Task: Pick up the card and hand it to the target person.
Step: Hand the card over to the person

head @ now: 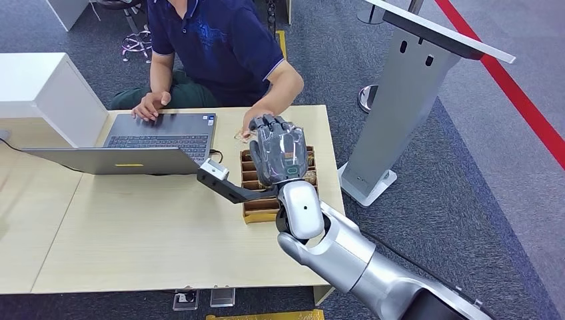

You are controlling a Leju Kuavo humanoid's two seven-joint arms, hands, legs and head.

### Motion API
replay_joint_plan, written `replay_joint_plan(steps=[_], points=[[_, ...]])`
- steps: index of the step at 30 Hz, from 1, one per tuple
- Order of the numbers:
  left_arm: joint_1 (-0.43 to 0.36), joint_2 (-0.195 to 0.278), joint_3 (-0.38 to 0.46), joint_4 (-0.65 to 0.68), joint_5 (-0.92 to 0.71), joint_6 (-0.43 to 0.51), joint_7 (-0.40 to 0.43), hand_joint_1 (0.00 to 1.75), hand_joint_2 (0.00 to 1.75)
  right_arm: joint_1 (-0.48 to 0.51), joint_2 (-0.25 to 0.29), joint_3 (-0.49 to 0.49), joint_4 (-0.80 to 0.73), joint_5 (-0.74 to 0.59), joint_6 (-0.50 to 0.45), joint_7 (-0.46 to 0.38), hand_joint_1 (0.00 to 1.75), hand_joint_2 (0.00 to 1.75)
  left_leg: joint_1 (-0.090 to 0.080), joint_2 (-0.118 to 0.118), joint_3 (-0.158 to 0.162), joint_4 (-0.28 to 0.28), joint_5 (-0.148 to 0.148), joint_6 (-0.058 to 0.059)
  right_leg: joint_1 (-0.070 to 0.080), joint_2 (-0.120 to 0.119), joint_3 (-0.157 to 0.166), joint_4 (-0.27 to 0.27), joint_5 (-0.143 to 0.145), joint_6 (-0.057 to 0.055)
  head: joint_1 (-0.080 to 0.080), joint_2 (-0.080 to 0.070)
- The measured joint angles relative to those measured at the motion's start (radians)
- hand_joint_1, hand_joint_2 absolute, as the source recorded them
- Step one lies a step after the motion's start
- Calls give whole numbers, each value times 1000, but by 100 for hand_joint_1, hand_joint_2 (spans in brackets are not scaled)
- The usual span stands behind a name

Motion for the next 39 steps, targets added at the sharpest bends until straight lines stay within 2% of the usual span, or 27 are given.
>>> replay_joint_plan(steps=[1, 5, 9, 16, 20, 24, 28, 34, 36, 38, 39], points=[[0, 0, -1, 0, 0, 0, -2, 0, 0, 0, 1, 0, 3, -2, 0, -1, 0, 175, 0, 0, 0, 0, 0, 0, 0, 0, 0, 0, 0, 0, 0, 0], [0, 0, -1, 0, 7, 0, -6, 0, 0, 1, 4, 0, 9, -29, -5, -16, 0, 175, 0, 0, 0, 0, 0, 0, 0, 0, 0, 0, 0, 0, 0, 0], [1, 0, -1, 0, 14, -2, -9, 0, 0, 9, 3, -6, 8, -115, -24, -59, 0, 175, 0, 0, 0, 0, 0, 0, 0, 0, 0, 0, 0, 0, 0, 0], [7, 0, -1, 0, 29, -10, -21, 0, 0, 99, -25, -53, -61, -502, -43, -254, 0, 175, 0, 0, 0, 0, 0, 0, 0, 0, -1, 0, 0, 0, 0, 0], [11, 0, 0, 0, 40, -11, -33, 0, 0, 194, -68, -100, -130, -807, -18, -435, 0, 175, 0, 0, 0, 0, 0, 0, 0, 0, -1, -1, 0, 0, 0, 0], [20, 0, 0, 0, 52, -11, -44, 0, 0, 342, -124, -160, -204, -1059, 33, -613, 0, 175, 0, 0, 0, 0, -1, 0, 0, 0, -1, -1, 0, 0, 0, 0], [27, 1, 2, 0, 61, -9, -44, 0, 0, 482, -169, -221, -273, -1170, 69, -722, 0, 175, 0, 0, 0, 0, -1, 0, 0, 0, -1, -1, 0, 0, 0, 0], [29, 3, 8, 0, 73, -2, -47, 0, 0, 626, -219, -302, -368, -1305, 141, -825, 0, 175, 0, 0, 0, 0, -1, 0, 0, 0, 0, -1, 0, 0, -1, 0], [29, 4, 11, 0, 74, -1, -52, 0, 0, 658, -233, -324, -390, -1339, 157, -845, 0, 87, 0, 0, 0, 0, -1, 0, 0, 0, 0, -1, 0, 0, 0, 0], [29, 4, 12, 0, 75, -1, -55, 0, 0, 682, -245, -341, -406, -1353, 166, -853, 0, 87, 0, 0, 0, 0, -1, 0, 0, 0, 0, -1, 0, 0, 0, 0], [29, 4, 13, 0, 74, -1, -56, 0, 0, 690, -250, -347, -411, -1357, 170, -855, 0, 131, 0, 0, 0, 0, -1, 0, 0, 0, 0, -1, 0, 0, 0, 0]])
